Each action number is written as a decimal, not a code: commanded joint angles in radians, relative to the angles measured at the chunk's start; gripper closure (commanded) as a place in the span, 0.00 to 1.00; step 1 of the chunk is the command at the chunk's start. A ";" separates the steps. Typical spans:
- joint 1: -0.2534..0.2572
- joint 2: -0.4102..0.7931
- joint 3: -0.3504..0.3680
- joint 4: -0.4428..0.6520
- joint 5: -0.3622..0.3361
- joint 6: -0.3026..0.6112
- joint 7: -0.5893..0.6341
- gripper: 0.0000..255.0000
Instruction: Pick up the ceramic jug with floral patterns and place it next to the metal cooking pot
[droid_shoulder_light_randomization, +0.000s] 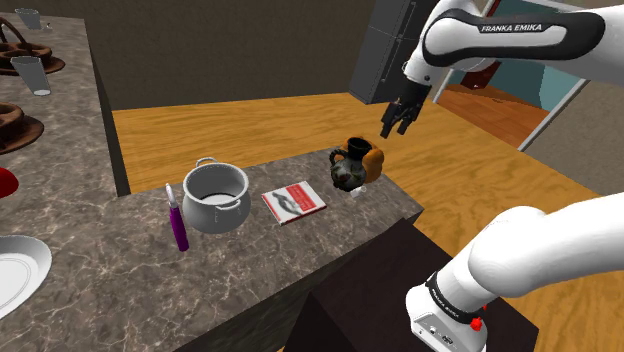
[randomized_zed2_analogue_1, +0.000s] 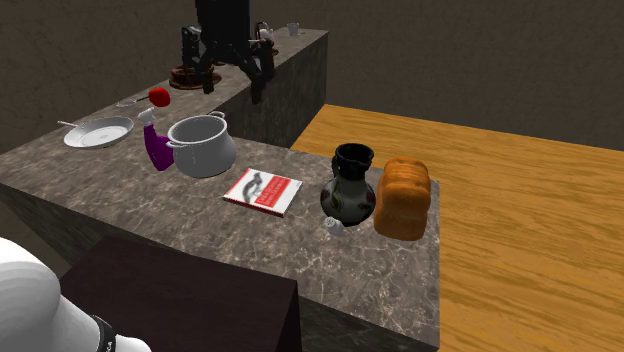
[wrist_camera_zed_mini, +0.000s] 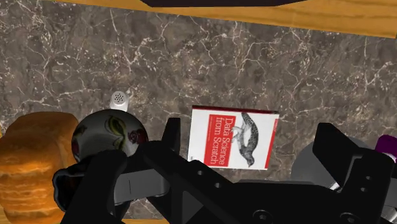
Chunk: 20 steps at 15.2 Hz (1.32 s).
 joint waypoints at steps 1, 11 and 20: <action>-0.003 0.078 -0.026 0.033 -0.002 0.041 -0.030 0.00; -0.028 0.459 -0.122 0.239 0.059 0.180 -0.184 0.00; -0.105 0.823 -0.144 0.533 0.168 0.207 -0.313 0.00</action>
